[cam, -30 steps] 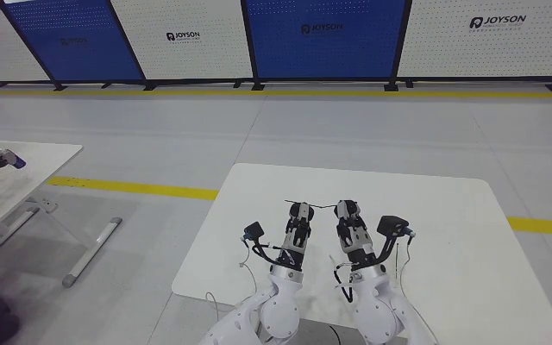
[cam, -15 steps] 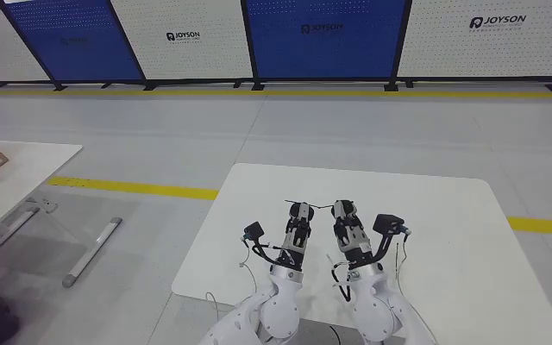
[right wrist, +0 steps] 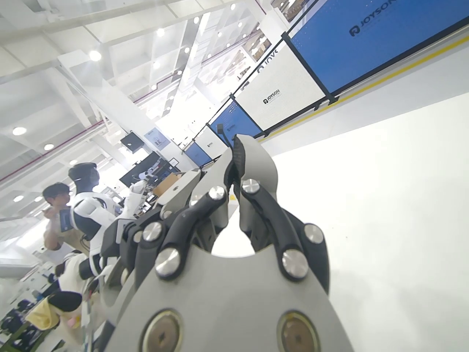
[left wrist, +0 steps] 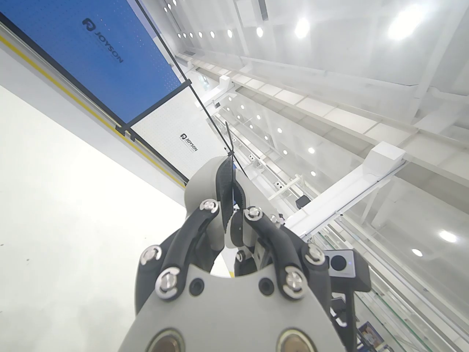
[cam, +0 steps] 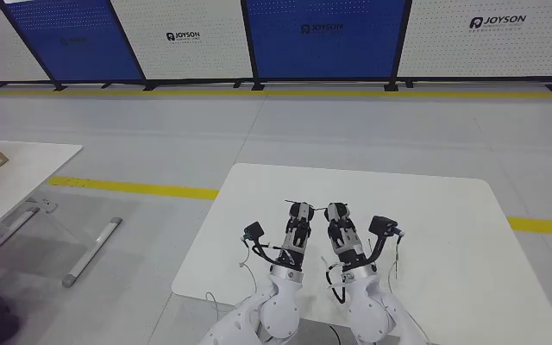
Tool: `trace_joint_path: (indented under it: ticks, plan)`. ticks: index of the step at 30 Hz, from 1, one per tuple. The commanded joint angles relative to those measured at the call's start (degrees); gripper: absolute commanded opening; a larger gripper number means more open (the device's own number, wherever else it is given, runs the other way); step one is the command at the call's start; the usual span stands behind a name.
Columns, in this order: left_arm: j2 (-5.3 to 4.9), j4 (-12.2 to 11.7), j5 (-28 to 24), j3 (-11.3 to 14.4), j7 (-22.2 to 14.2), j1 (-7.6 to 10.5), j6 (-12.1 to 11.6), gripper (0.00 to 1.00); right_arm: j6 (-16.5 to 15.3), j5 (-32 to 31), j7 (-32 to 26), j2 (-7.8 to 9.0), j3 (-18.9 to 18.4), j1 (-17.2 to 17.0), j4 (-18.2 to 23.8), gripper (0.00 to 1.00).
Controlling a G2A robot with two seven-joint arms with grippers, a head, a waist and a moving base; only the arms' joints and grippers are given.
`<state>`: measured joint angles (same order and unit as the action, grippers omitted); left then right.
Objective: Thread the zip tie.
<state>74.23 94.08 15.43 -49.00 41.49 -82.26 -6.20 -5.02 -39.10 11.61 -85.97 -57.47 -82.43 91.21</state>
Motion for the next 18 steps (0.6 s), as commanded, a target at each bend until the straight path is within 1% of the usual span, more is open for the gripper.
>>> trace_joint_path:
  ticks: [1, 4, 8, 13, 18]
  plan:
    - [0.0, 0.0, 0.0, 0.0, 0.0, 0.0, 0.0, 0.0, 0.1, 0.5, 1.0, -0.15, 0.1, 0.3, -0.6, 0.0]
    - [0.0, 0.0, 0.0, 0.0, 0.0, 0.0, 0.0, 0.0, 0.1, 1.4, 2.1, -0.35, 0.1, 0.6, -1.3, 0.0]
    - [0.0, 0.0, 0.0, 0.0, 0.0, 0.0, 0.0, 0.0, -0.6, 3.8, 2.5, -0.53, -0.2, 0.6, -1.4, 0.0]
    - [0.0, 0.0, 0.0, 0.0, 0.0, 0.0, 0.0, 0.0, -3.1, 7.5, 1.2, -0.66, -0.5, 0.6, -1.8, 0.0]
    - [0.0, 0.0, 0.0, 0.0, 0.0, 0.0, 0.0, 0.0, -3.2, 7.3, 0.3, -0.83, 0.2, 1.4, -3.5, 0.0]
